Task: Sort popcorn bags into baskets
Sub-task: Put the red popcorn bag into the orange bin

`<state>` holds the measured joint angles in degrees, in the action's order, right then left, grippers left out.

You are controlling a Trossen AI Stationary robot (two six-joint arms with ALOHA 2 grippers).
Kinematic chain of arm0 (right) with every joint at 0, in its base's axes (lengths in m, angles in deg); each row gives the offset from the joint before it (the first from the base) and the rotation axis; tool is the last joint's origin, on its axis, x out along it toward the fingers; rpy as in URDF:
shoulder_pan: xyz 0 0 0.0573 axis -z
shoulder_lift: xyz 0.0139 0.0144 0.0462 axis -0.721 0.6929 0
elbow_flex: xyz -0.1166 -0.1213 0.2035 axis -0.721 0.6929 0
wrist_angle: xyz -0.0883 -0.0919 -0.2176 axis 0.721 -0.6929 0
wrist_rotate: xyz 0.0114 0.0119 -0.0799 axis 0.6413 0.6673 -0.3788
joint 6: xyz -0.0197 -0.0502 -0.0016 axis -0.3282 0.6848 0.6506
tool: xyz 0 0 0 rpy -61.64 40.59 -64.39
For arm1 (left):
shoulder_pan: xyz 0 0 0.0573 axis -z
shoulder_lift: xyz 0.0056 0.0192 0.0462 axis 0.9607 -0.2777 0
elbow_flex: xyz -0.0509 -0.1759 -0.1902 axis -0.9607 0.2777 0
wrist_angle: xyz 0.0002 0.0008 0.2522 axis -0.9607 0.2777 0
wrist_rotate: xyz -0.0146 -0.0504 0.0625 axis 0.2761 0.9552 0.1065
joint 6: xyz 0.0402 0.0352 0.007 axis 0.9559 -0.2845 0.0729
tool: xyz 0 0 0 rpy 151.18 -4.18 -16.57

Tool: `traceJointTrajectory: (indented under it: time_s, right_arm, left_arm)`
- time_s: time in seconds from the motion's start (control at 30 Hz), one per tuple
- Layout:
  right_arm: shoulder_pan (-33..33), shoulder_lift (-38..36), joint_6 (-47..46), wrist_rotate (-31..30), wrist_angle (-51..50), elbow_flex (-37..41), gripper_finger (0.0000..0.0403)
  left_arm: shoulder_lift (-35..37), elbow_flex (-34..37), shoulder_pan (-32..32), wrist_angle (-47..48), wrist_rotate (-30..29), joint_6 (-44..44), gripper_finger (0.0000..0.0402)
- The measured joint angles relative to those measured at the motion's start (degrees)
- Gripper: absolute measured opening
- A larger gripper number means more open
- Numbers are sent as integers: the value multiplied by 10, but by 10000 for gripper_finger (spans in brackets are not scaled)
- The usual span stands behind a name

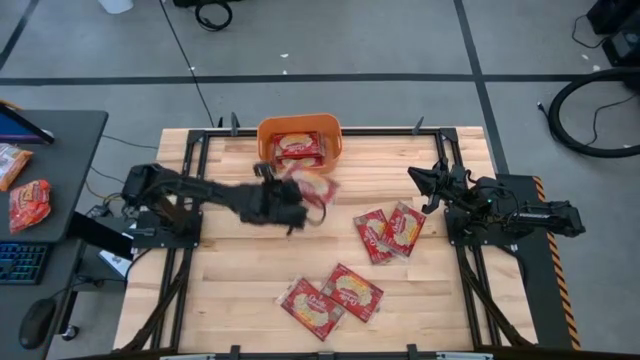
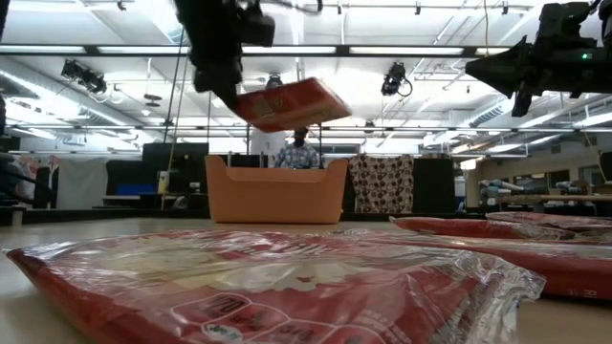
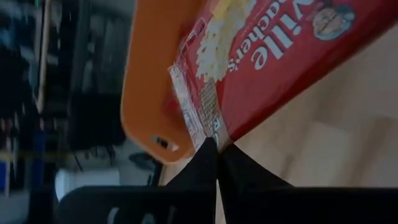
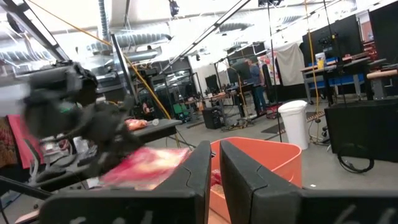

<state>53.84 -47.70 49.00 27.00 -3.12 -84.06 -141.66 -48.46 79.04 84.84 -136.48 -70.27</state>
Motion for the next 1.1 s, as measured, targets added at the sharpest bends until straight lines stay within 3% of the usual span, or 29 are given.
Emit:
traceJointTrajectory:
  time_s: [0.3,0.63,0.77,0.97,1.1]
  right_arm:
    - [0,0,0,0,0,0,39]
    - [0,0,0,0,0,0,39]
    - [0,0,0,0,0,0,39]
    - [0,0,0,0,0,0,39]
    - [0,0,0,0,0,0,39]
  left_arm:
    - [-18,1,-172,-68,49,74,3]
    - [-84,1,-299,-169,131,158,3]
    - [-105,1,-312,-185,141,148,34]
    - [-106,-2,-284,-172,148,144,131]
    - [-91,-33,-237,-153,229,182,172]
